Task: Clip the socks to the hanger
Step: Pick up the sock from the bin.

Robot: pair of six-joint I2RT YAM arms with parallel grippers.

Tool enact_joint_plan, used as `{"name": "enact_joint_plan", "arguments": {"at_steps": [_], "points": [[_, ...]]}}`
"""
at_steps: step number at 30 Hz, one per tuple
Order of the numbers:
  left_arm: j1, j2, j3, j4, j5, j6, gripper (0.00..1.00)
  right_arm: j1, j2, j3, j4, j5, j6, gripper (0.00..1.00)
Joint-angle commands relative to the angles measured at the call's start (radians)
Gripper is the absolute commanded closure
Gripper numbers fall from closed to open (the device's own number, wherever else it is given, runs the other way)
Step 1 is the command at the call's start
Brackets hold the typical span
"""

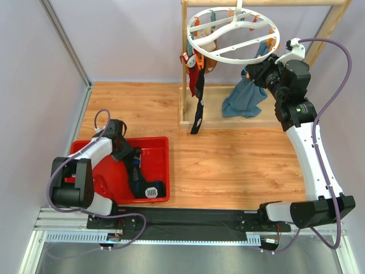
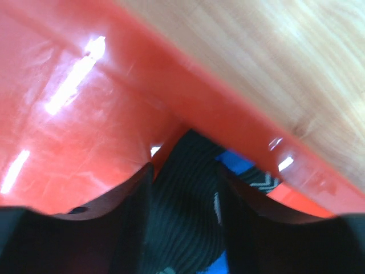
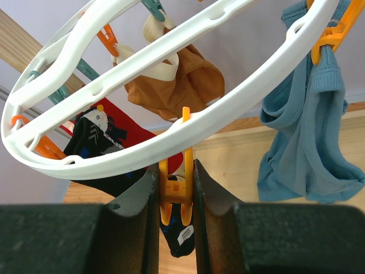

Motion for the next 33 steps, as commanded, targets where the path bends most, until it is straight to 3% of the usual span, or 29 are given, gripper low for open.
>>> {"name": "enact_joint_plan", "arguments": {"at_steps": [1, 2, 6, 7, 10, 14, 17, 20, 21, 27, 33], "points": [[0.011, 0.054, 0.002, 0.008, 0.028, -0.026, 0.47, -0.004, -0.028, -0.006, 0.024, -0.021, -0.012, 1.00], [0.011, 0.066, 0.002, 0.010, 0.039, -0.018, 0.52, -0.002, -0.028, -0.002, 0.021, -0.019, -0.012, 1.00], [0.013, 0.027, -0.019, 0.010, 0.009, -0.008, 0.94, -0.002, -0.031, 0.003, 0.023, -0.018, -0.014, 1.00], [0.013, 0.007, -0.022, -0.007, -0.001, -0.001, 0.99, -0.002, -0.027, 0.006, 0.017, -0.019, -0.015, 1.00], [0.011, -0.097, -0.015, -0.082, -0.019, 0.020, 1.00, -0.004, -0.023, 0.009, 0.011, -0.028, -0.017, 1.00], [-0.050, -0.386, -0.007, -0.143, 0.025, 0.057, 1.00, -0.002, -0.027, 0.008, 0.011, -0.035, -0.017, 1.00], [-0.226, -0.593, 0.022, -0.101, 0.027, 0.110, 1.00, 0.003, -0.031, 0.005, 0.009, -0.039, -0.020, 1.00], [-0.413, -0.685, 0.036, 0.094, 0.120, 0.205, 1.00, -0.002, -0.037, 0.008, 0.004, -0.065, -0.029, 1.00], [-0.461, -0.684, 0.041, 0.196, 0.169, 0.235, 1.00, -0.002, -0.043, 0.006, 0.003, -0.076, -0.030, 1.00], [-0.542, -0.477, 0.252, 0.381, 0.525, 0.419, 1.00, -0.004, -0.069, -0.017, 0.026, -0.169, -0.018, 1.00], [-0.553, -0.167, 0.548, 0.473, 0.720, 0.370, 1.00, -0.002, -0.086, -0.032, 0.046, -0.212, 0.023, 1.00]]}}
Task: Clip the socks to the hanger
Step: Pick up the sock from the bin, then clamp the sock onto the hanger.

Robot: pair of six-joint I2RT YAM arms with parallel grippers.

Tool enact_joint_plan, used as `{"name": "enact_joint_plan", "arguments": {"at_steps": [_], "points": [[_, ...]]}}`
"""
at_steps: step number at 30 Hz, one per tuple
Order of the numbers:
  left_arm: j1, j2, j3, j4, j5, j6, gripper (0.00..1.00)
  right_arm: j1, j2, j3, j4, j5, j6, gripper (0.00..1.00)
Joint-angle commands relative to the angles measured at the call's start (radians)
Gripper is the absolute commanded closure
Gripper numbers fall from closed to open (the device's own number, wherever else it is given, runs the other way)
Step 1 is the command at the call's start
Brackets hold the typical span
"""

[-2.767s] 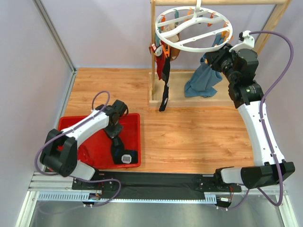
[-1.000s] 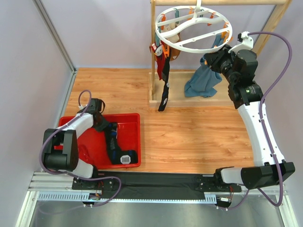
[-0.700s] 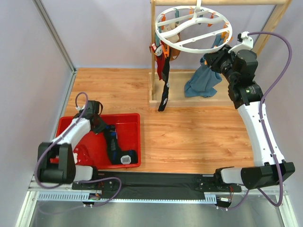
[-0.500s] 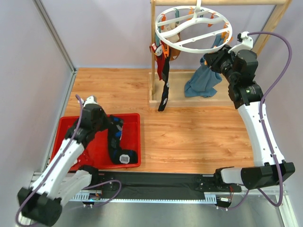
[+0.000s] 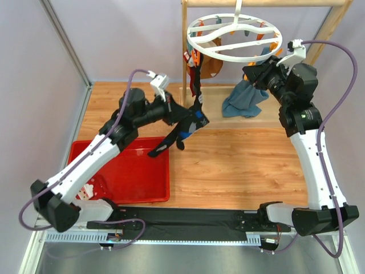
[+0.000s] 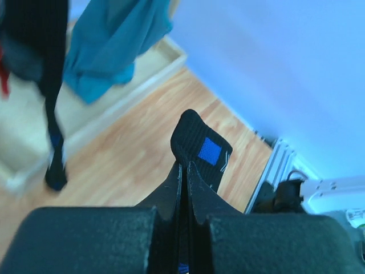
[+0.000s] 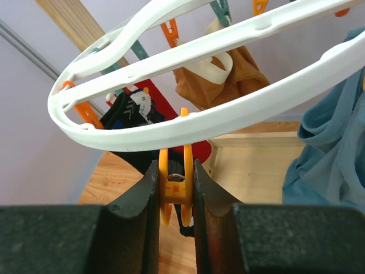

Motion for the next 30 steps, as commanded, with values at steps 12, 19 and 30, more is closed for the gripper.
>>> {"name": "enact_joint_plan", "arguments": {"at_steps": [12, 19, 30], "points": [[-0.030, 0.492, 0.447, 0.474, 0.259, -0.227, 1.00, 0.002, -0.027, -0.031, 0.098, -0.130, 0.131, 1.00], [-0.043, 0.574, 0.530, 0.547, 0.256, -0.305, 1.00, 0.002, -0.024, -0.046, 0.119, -0.145, 0.154, 1.00], [-0.052, 0.613, 0.590, 0.550, 0.233, -0.336, 1.00, 0.000, -0.029, -0.063, 0.131, -0.153, 0.167, 1.00]]}}
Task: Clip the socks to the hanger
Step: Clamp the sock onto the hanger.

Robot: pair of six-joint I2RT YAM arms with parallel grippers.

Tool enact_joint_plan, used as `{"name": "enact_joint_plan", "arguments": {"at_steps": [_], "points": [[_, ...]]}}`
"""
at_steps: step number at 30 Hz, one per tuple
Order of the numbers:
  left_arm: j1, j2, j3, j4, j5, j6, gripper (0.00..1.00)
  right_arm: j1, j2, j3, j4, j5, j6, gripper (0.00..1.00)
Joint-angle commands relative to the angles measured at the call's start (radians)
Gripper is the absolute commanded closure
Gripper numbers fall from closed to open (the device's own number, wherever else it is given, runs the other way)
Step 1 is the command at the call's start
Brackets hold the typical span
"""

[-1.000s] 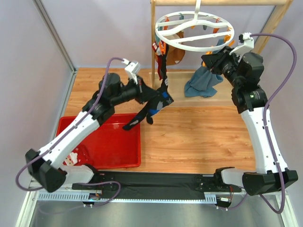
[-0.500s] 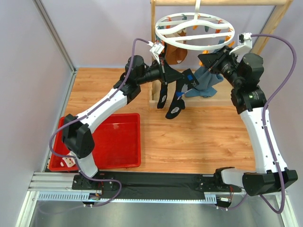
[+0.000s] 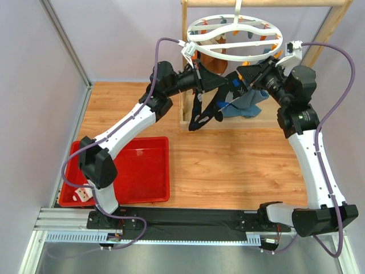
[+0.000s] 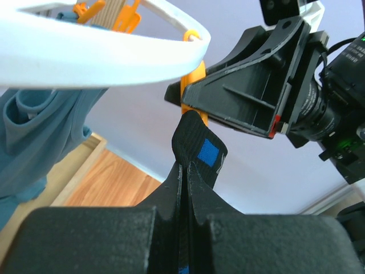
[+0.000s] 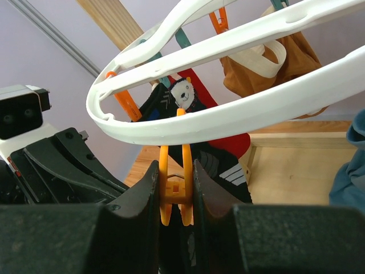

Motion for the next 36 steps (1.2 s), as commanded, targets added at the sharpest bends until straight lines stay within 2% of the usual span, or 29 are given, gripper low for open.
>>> {"name": "enact_joint_plan", "arguments": {"at_steps": [1, 14, 20, 36], "points": [[-0.010, 0.019, 0.065, 0.056, 0.005, -0.019, 1.00, 0.000, -0.020, -0.008, 0.018, -0.028, 0.030, 1.00], [-0.016, -0.011, 0.005, 0.050, 0.015, 0.003, 1.00, -0.005, -0.022, 0.024, -0.008, -0.011, 0.012, 1.00], [-0.016, -0.076, -0.102, 0.054, -0.001, 0.035, 1.00, -0.009, -0.019, 0.030, -0.013, -0.012, 0.009, 1.00], [-0.016, 0.015, 0.028, 0.077, 0.001, -0.028, 1.00, -0.009, -0.014, 0.030, -0.007, -0.034, 0.021, 1.00]]}}
